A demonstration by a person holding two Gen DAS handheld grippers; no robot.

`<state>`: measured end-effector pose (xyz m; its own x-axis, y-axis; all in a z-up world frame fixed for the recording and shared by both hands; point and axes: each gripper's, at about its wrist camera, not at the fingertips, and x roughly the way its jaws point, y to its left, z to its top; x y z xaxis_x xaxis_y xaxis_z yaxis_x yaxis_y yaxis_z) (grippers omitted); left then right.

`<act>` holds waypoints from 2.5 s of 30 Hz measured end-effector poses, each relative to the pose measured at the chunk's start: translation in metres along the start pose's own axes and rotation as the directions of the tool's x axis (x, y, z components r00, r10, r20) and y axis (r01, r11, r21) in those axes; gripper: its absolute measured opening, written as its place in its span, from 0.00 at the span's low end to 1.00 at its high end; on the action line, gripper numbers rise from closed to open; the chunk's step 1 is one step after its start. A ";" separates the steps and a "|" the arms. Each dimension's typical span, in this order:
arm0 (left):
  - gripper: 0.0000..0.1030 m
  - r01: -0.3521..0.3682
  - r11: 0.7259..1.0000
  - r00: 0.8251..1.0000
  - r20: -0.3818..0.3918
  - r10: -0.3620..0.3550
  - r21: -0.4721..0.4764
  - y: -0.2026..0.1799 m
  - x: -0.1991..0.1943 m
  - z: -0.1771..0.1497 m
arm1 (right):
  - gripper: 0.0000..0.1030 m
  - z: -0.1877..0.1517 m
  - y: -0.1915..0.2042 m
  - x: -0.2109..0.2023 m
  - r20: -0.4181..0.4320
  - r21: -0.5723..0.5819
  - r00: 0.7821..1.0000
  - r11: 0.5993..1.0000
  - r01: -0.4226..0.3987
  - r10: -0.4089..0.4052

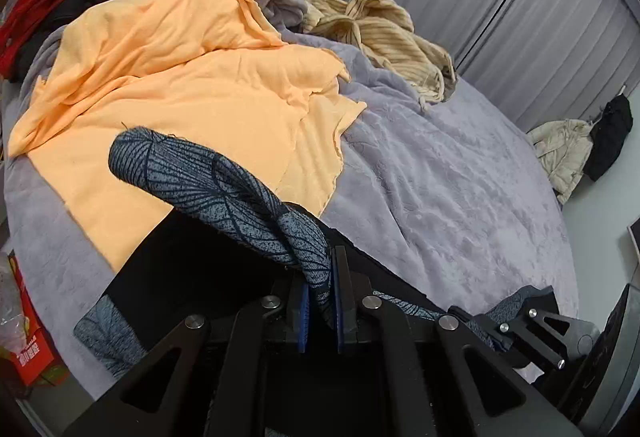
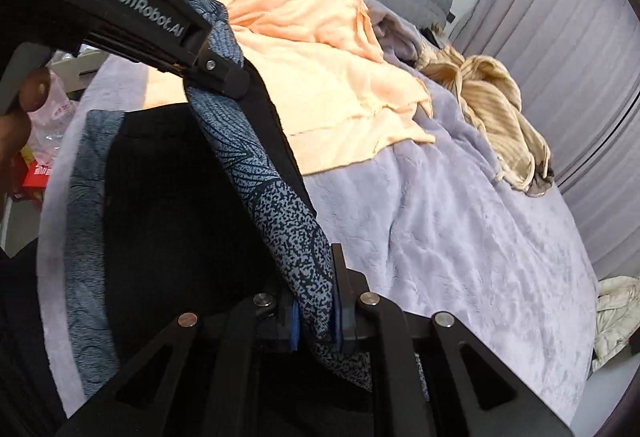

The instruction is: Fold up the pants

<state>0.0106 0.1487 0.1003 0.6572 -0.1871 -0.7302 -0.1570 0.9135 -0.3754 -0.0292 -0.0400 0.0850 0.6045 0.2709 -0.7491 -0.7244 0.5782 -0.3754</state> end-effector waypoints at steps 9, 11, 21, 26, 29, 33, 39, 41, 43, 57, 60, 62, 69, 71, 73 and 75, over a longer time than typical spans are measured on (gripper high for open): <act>0.12 -0.095 0.989 0.992 -0.099 0.084 -0.110 0.104 0.016 -0.109 | 0.13 -0.039 0.158 0.025 -0.089 -0.197 0.995 0.980 0.021 -0.039; 0.14 -0.050 0.992 0.997 -0.069 0.042 -0.115 0.113 0.011 -0.119 | 0.13 -0.038 0.166 0.031 -0.073 -0.195 0.995 0.979 0.058 -0.073; 0.14 0.015 0.986 0.997 -0.076 -0.028 -0.164 0.135 -0.008 -0.102 | 0.17 -0.036 0.175 0.040 -0.074 -0.058 0.968 0.970 0.235 -0.239; 0.14 -0.256 0.964 0.964 0.048 0.260 -0.076 0.144 -0.043 -0.091 | 0.18 -0.047 0.175 0.048 -0.017 -0.070 0.956 0.954 0.291 -0.292; 0.14 -0.162 0.985 0.986 0.026 0.164 -0.066 0.133 -0.043 -0.083 | 0.22 -0.047 0.179 0.042 -0.019 -0.058 0.948 0.947 0.316 -0.317; 0.15 -0.075 0.997 0.997 0.013 0.074 0.011 0.095 -0.023 -0.068 | 0.82 -0.045 0.174 0.025 -0.028 0.007 0.946 0.947 0.322 -0.322; 0.99 -0.087 0.990 0.992 -0.078 0.096 0.113 0.056 0.037 -0.075 | 1.00 -0.056 0.155 -0.023 0.021 0.118 0.949 0.943 0.311 -0.316; 0.99 -0.134 0.976 0.985 -0.088 0.151 0.173 0.058 0.044 -0.095 | 1.00 -0.068 0.132 -0.037 0.013 0.222 0.953 0.930 0.293 -0.303; 0.99 -0.183 0.957 0.977 -0.068 0.203 0.224 0.062 0.039 -0.115 | 1.00 -0.085 0.095 -0.046 -0.021 0.361 0.957 0.890 0.277 -0.289; 0.99 -0.133 0.947 0.991 0.021 0.133 0.293 0.025 -0.003 -0.107 | 1.00 -0.171 -0.195 0.077 -0.614 0.739 0.787 0.302 0.602 -0.066; 0.99 -0.077 0.915 0.996 -0.017 0.091 0.397 -0.017 0.022 -0.110 | 1.00 -0.194 -0.201 0.116 -0.706 0.693 0.701 0.306 0.653 0.103; 0.99 -0.117 0.894 0.988 -0.043 0.150 0.433 -0.027 0.040 -0.119 | 0.99 -0.203 -0.193 0.109 -0.668 0.725 0.742 0.283 0.628 0.065; 1.00 -0.129 0.872 0.981 -0.065 0.181 0.473 -0.004 0.047 -0.144 | 0.10 -0.236 -0.152 0.007 -0.471 0.865 0.881 0.173 0.471 -0.042; 0.99 -0.119 0.886 0.981 -0.085 0.175 0.448 0.006 0.044 -0.139 | 0.10 -0.246 -0.131 -0.033 -0.437 0.882 0.892 0.141 0.451 -0.120; 0.99 -0.092 0.910 0.981 -0.118 0.152 0.404 0.017 0.042 -0.133 | 0.09 -0.260 -0.101 -0.071 -0.420 0.893 0.889 0.090 0.440 -0.183; 0.99 -0.074 0.932 0.980 -0.145 0.134 0.356 0.028 0.037 -0.126 | 0.08 -0.273 -0.068 -0.107 -0.413 0.897 0.876 0.055 0.438 -0.248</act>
<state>-0.0624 0.1219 -0.0087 0.5165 -0.1136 -0.8487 0.0672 0.9935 -0.0920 -0.1349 -0.3181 0.0418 0.5728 -0.2236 -0.7886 0.5222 0.8411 0.1409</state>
